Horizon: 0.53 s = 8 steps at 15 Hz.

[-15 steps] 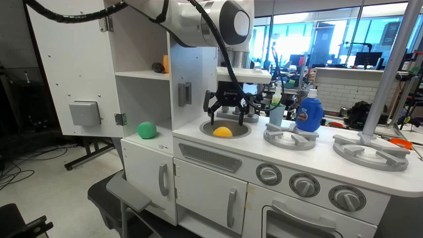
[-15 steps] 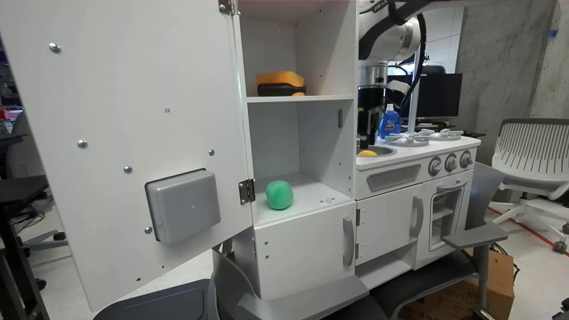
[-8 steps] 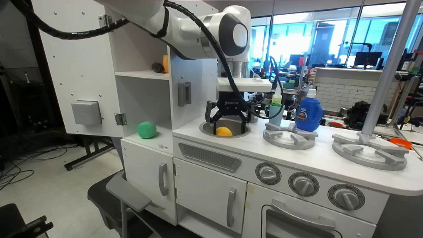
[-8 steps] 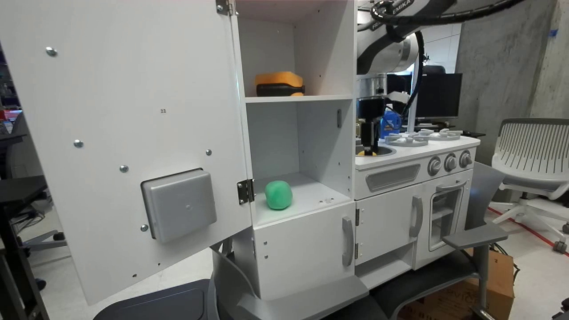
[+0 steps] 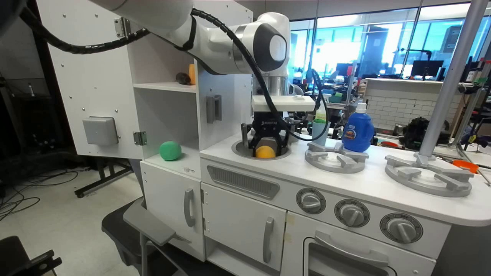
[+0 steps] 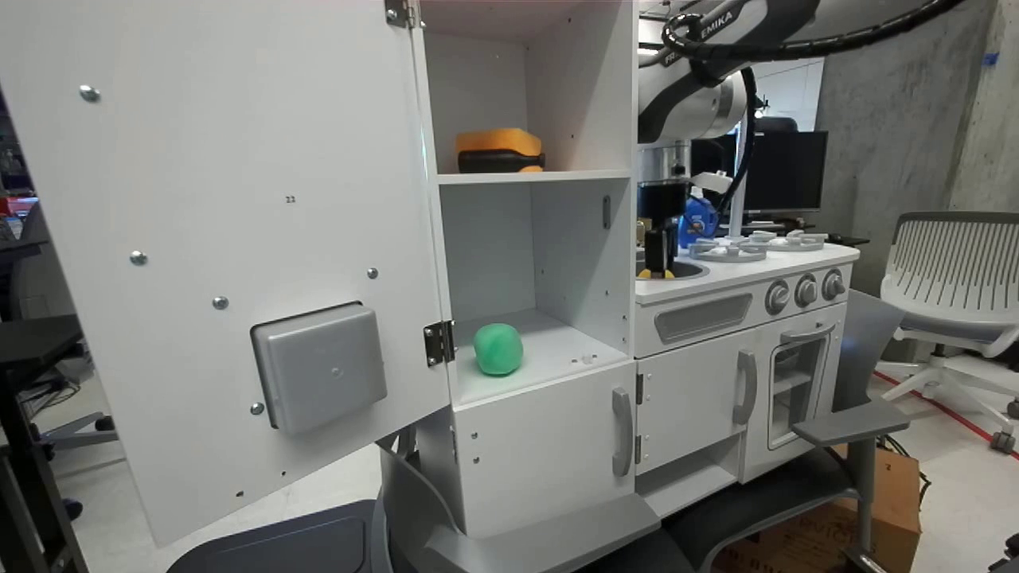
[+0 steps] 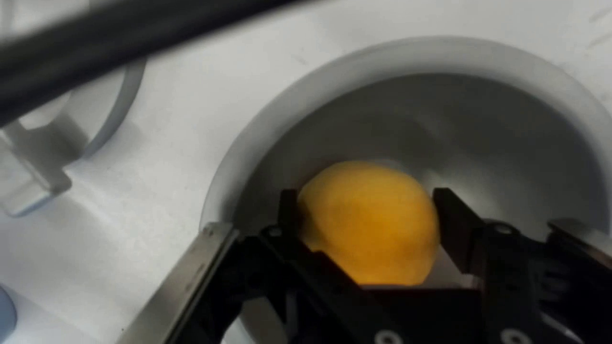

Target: Put the black bottle and the sponge on the top shelf then close the door

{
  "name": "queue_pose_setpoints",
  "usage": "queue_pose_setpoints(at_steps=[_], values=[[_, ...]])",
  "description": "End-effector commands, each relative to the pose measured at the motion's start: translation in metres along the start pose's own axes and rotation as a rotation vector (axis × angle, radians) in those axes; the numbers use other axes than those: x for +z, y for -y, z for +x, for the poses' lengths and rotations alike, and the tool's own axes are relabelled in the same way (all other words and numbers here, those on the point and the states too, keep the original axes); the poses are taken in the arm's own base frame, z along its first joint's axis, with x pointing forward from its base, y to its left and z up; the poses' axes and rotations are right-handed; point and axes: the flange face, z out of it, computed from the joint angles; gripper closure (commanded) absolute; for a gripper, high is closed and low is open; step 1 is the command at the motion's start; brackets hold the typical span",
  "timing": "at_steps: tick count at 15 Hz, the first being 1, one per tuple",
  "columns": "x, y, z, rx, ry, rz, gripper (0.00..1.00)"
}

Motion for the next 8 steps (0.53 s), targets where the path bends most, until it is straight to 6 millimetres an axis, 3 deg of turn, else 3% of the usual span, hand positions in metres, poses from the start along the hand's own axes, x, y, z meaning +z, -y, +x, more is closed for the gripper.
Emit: queue_pose_setpoints(at_steps=[1, 4, 6, 8], values=[[0.000, 0.020, 0.026, -0.037, 0.005, -0.053, 0.58], [-0.008, 0.021, 0.023, -0.036, 0.018, -0.038, 0.78], [-0.031, 0.021, 0.018, -0.047, 0.031, -0.033, 0.91], [-0.071, 0.017, 0.008, -0.070, 0.038, -0.045, 0.98]])
